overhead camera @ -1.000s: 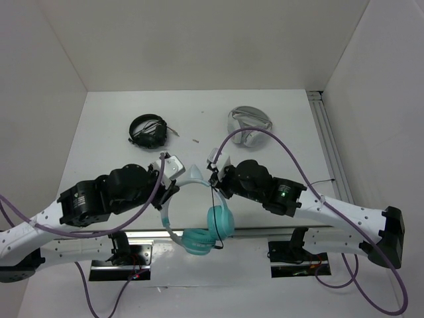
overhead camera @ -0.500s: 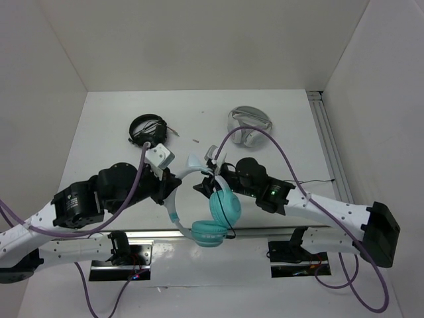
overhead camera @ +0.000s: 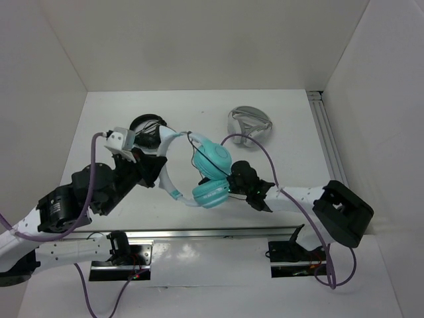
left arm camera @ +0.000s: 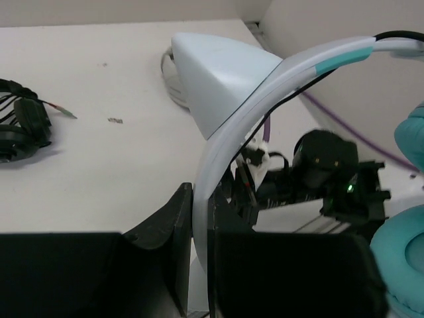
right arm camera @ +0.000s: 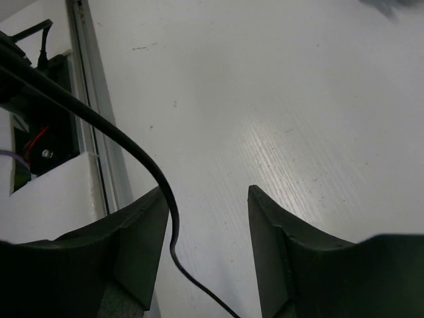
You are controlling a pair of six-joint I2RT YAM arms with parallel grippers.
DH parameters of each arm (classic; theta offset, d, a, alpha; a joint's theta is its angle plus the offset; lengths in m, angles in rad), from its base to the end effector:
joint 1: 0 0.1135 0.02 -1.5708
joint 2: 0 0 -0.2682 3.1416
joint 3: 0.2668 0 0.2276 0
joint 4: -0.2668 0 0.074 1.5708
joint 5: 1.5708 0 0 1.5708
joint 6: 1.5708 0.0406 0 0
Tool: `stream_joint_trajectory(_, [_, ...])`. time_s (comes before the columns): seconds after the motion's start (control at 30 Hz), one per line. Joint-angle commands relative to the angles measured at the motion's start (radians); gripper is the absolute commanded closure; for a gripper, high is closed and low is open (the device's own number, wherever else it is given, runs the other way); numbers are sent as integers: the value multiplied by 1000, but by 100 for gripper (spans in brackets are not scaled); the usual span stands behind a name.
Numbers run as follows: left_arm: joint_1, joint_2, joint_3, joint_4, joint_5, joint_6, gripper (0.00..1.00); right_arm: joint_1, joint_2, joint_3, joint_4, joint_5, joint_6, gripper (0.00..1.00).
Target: Wrap the headphones
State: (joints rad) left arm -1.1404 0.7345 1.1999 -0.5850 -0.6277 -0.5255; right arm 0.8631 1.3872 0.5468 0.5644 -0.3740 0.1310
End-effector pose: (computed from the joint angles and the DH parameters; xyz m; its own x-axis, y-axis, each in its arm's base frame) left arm 0.0619 -0.0776 0.4327 -0.2900 -0.3414 -0.8940 0.4009 0.8049 -0.4374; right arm 0.1641 0.2146 0.2232 -0.2979 -0.1611 -0.9409 -0.9047 0.3622 0.2244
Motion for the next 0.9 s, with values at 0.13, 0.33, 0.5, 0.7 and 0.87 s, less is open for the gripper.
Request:
stream_joint_trajectory(0.13, [-4,26,112,182,-171,-103,100,-6,95,-42,291,-77,79,59])
stream_joint_trajectory(0.33, [-4,45,153,76,-318,-224,100,-6,147,-62,353,-45,110,99])
stream_joint_trajectory(0.5, [-4,45,193,-85,-519,-370,100,63,99,-126,315,61,101,100])
stream_joint_trajectory(0.7, [-4,45,167,-222,-760,-537,100,365,-138,-159,132,384,82,100])
stream_joint_trajectory(0.87, [76,57,136,-222,-773,-515,100,588,-277,-67,-125,607,52,100])
